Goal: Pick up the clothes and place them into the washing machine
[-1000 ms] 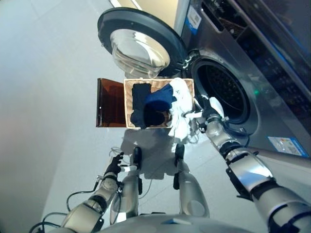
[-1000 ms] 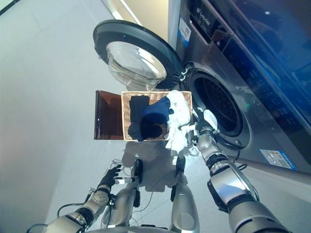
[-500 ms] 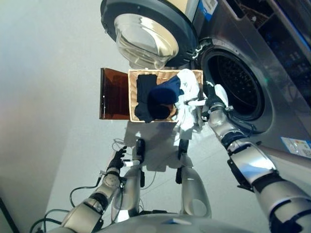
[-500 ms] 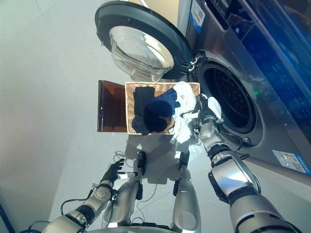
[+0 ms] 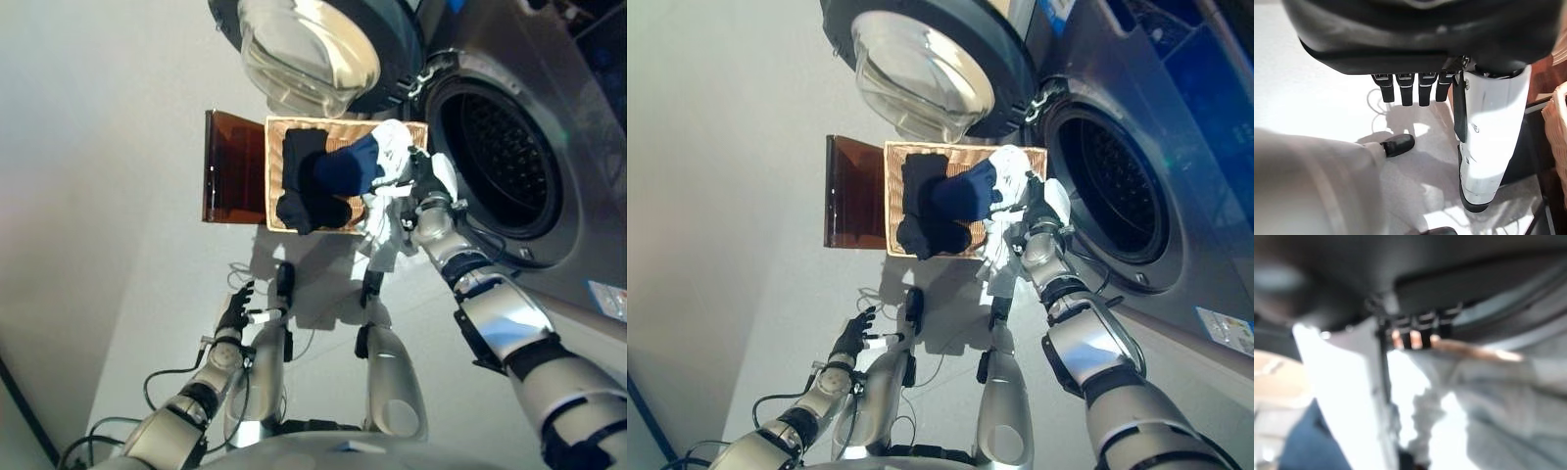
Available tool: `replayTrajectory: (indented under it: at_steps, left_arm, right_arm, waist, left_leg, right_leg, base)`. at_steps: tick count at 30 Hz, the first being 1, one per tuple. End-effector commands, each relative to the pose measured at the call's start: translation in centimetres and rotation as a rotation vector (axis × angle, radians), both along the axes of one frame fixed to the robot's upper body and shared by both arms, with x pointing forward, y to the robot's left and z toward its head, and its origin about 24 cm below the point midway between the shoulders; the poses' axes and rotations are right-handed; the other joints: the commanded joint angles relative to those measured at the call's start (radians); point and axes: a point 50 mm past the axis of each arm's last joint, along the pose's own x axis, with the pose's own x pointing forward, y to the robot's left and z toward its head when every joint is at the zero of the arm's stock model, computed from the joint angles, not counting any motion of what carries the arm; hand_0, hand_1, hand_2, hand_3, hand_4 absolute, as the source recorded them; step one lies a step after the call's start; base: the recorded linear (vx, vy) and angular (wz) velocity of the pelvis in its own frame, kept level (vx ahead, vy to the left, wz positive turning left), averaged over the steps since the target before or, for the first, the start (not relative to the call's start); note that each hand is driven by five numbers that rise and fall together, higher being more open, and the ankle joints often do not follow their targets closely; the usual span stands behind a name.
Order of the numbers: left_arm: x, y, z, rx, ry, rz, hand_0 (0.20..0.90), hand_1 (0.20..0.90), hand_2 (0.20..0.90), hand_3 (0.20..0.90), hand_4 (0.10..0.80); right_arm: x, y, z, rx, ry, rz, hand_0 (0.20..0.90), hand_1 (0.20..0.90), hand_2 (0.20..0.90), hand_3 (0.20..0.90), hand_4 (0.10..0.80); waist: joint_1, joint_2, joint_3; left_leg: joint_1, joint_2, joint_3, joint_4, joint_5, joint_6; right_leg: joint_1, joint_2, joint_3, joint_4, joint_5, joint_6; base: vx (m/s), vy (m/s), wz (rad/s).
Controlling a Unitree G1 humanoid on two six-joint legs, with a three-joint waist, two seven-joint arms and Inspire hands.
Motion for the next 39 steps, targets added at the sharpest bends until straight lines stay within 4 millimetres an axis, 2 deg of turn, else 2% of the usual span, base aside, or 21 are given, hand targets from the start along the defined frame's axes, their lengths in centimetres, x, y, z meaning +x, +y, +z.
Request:
replayTrajectory:
  at_steps: [1, 4, 10, 12, 16, 24, 32, 39]
  left_arm:
    - [-0.1, 0.5, 0.8, -0.01, -0.087, 0.004, 0.9, 0.9, 0.9, 0.9, 0.8]
    - [0.7, 0.4, 1.9, -0.033, -0.145, -0.001, 0.9, 0.9, 0.9, 0.9, 0.8]
    - [2.4, 0.3, 4.9, -0.079, -0.296, -0.018, 0.9, 0.9, 0.9, 0.9, 0.8]
    - [2.6, 0.1, 5.3, -0.087, -0.31, -0.029, 0.9, 0.9, 0.9, 0.9, 0.8]
    - [2.7, 0.2, 5.7, -0.094, -0.329, -0.026, 0.9, 0.9, 0.9, 0.9, 0.8]
    - [3.0, -0.2, 5.8, -0.103, -0.326, -0.034, 0.9, 0.9, 0.9, 0.9, 0.8]
    - [3.1, -0.6, 5.7, -0.116, -0.315, -0.047, 0.9, 0.9, 0.9, 0.9, 0.8]
    - [3.4, -0.9, 6.1, -0.127, -0.327, -0.07, 0.9, 0.9, 0.9, 0.9, 0.8]
  right_arm:
    - [1.6, 0.4, 5.5, 0.012, -0.185, -0.011, 0.9, 0.9, 0.9, 0.9, 0.8]
    - [1.8, 0.5, 6.1, 0.024, -0.201, -0.024, 0.9, 0.9, 0.9, 0.9, 0.8]
    - [1.8, -0.6, 6.9, 0.03, -0.212, -0.078, 0.9, 0.9, 0.9, 0.9, 0.8]
    - [1.7, -1.1, 6.9, 0.02, -0.207, -0.095, 0.9, 0.9, 0.9, 0.9, 0.8]
    - [1.7, -1.5, 7.1, 0.024, -0.206, -0.112, 0.9, 0.9, 0.9, 0.9, 0.8]
    - [1.4, -3.5, 7.7, 0.001, -0.191, -0.193, 0.9, 0.9, 0.9, 0.9, 0.8]
    - [1.2, -5.2, 9.1, -0.007, -0.198, -0.242, 0.9, 0.9, 0.9, 0.9, 0.8]
    - [0.9, -6.7, 10.5, -0.03, -0.211, -0.266, 0.9, 0.9, 0.9, 0.9, 0.8]
  waist:
    - [0.011, 0.006, -0.004]
    - [0.013, 0.012, 0.011]
    - [0.021, 0.03, 0.02]
    - [0.022, 0.034, 0.02]
    - [0.021, 0.04, 0.02]
    - [0.014, 0.056, 0.02]
    - [0.015, 0.071, 0.02]
    - [0.024, 0.084, 0.02]
  left_leg:
    - [-0.088, -0.034, 0.005, 0.036, 0.029, -0.027]
    - [-0.125, -0.045, 0.007, 0.059, 0.025, -0.023]
    - [-0.212, -0.064, 0.016, 0.102, 0.016, -0.015]
    - [-0.226, -0.067, 0.017, 0.106, 0.014, -0.014]
    - [-0.249, -0.071, 0.023, 0.113, 0.012, -0.012]
    - [-0.295, -0.079, 0.041, 0.125, 0.01, -0.015]
    - [-0.31, -0.081, 0.044, 0.118, 0.013, -0.017]
    - [-0.33, -0.077, 0.048, 0.104, 0.024, -0.031]
  right_leg:
    - [-0.094, -0.058, 0.081, 0.128, -0.033, 0.063]
    - [-0.12, -0.066, 0.085, 0.134, -0.03, 0.066]
    - [-0.185, -0.078, 0.094, 0.139, -0.018, 0.07]
    - [-0.198, -0.08, 0.096, 0.139, -0.016, 0.07]
    - [-0.222, -0.084, 0.1, 0.139, -0.01, 0.071]
    - [-0.264, -0.089, 0.121, 0.131, 0.004, 0.073]
    - [-0.284, -0.087, 0.13, 0.126, 0.004, 0.07]
    - [-0.302, -0.09, 0.12, 0.123, 0.003, 0.073]
  base:
    - [-0.061, 0.067, -0.02]
    - [-0.044, 0.049, 0.02]
    - [-0.034, 0.049, -0.02]
    - [-0.014, 0.024, -0.03]
    - [-0.013, 0.037, -0.05]
    - [0.0, 0.022, -0.07]
    - [0.006, -0.002, -0.01]
    - [0.016, -0.029, 0.05]
